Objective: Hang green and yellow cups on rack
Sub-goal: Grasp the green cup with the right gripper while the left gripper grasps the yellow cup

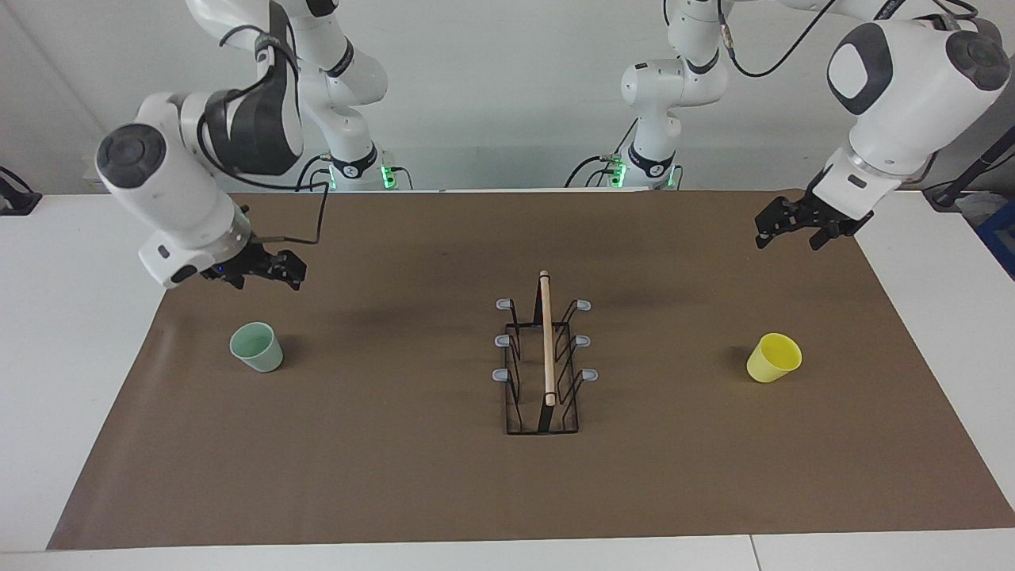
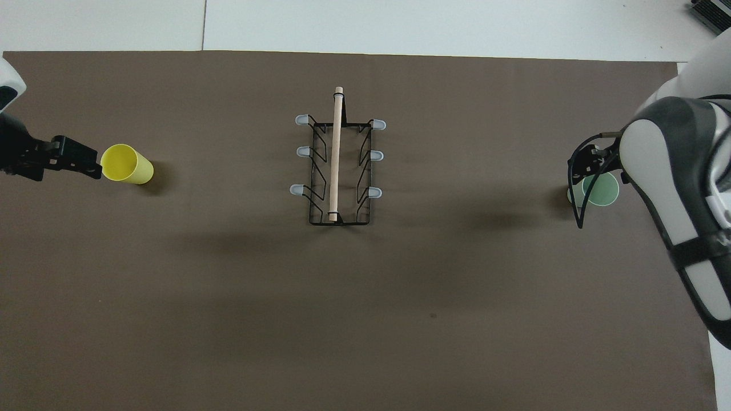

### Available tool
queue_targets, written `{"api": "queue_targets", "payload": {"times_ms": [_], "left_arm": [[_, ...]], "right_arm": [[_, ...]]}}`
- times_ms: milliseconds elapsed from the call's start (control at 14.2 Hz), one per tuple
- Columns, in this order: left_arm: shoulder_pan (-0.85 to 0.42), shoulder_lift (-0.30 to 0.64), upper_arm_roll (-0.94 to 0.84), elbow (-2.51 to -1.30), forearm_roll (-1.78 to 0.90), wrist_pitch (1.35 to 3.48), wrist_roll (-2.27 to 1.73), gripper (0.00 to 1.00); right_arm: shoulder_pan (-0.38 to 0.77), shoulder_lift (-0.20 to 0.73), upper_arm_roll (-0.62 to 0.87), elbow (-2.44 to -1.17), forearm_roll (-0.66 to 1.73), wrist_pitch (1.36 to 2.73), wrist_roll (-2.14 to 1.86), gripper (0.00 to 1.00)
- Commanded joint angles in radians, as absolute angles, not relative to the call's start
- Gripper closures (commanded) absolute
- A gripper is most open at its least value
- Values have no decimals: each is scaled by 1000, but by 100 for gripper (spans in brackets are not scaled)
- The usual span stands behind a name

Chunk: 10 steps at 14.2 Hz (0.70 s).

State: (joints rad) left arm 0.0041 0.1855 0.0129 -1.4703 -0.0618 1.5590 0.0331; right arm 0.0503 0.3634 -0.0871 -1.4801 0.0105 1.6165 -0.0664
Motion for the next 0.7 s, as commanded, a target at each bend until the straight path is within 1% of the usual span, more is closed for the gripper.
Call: {"api": "queue_targets", "payload": {"times_ms": [0,141,211,281,422,492,633], "left_arm": [[9,316,34,-1342,-127,1598,-114,0],[8,363,66,-1333,-192,1644,-312,0],[9,383,81,-1321,-222,1657,-377,0],[14,412,103,-1310,-259,1663,-438,0],[20,480,132,-1255,-291,1663,-541,0],[21,512,138,-1238,-298,1661,-576,0],[66,598,137,-1177,-323,1667,-676,0]], "right_arm": [[43,492,-74,-1382,-11,1608,-161,0],[78,616,-51,-1294,-113,1602,-184,0],[86,655,-23,-1276,-177,1605,-187,0],[81,672,12,-1275,-233,1605,-210,0],[97,673,31,-1304,-369,1598,-358,0],[109,667,31,-1345,-423,1597,-433,0],[121,643,46,-1442,-576,1608,-617,0]]}}
